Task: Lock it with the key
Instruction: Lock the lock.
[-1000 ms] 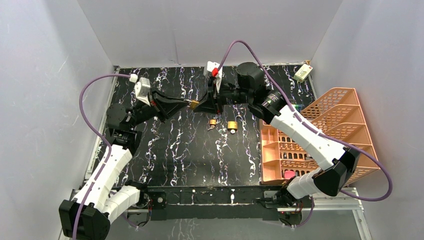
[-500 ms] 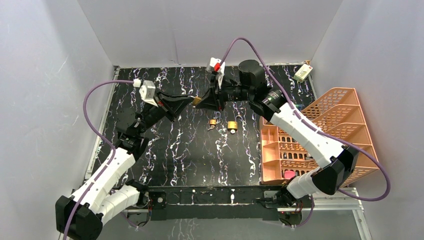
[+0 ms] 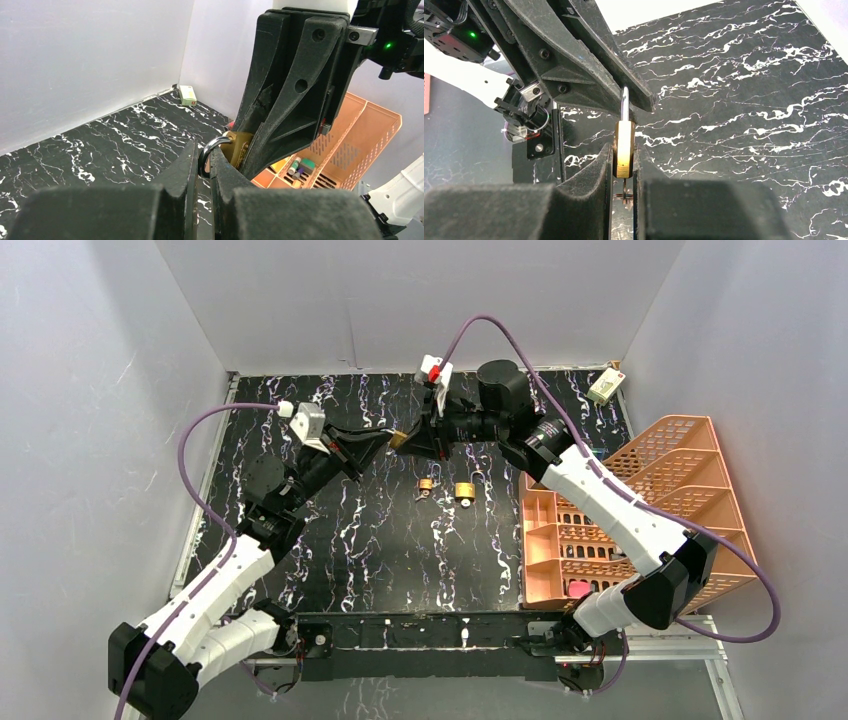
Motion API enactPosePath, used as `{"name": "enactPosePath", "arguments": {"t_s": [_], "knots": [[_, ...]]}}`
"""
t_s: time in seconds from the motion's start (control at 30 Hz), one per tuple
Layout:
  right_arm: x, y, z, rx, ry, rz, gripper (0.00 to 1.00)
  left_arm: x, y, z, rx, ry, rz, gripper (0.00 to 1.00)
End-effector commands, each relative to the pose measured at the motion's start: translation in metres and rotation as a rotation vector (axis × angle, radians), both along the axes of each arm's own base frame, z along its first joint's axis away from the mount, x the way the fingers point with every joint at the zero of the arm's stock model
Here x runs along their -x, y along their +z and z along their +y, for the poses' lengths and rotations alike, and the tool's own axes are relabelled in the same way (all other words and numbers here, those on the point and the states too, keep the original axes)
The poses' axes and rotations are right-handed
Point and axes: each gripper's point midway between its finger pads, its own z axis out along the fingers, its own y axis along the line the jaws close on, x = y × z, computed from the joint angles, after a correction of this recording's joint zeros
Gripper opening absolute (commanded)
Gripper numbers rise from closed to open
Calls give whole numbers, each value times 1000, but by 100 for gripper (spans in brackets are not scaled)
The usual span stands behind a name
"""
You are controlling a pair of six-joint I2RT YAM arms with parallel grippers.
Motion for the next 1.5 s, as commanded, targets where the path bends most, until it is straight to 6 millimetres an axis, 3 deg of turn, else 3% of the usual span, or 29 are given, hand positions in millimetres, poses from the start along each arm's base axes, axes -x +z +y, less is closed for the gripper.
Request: {"name": "enactPosePath", "arguments": {"t_s": [0.0, 0.57, 0.93, 1.17, 1.47], "knots": [[54, 83, 29, -257, 244, -213, 0, 48, -51, -49, -138, -295, 126, 0], [45, 77, 26, -223, 188, -226, 0, 56, -53, -57, -148, -336, 127, 0], [42, 67, 18, -208, 167, -216, 0, 56, -50, -49, -141, -288, 100, 0], [37, 62, 4, -204, 130, -205, 0, 55, -34, -41, -118, -240, 52, 0], [29, 57, -26, -223, 75, -178, 0, 44, -10, -14, -132, -60, -14, 0]]}}
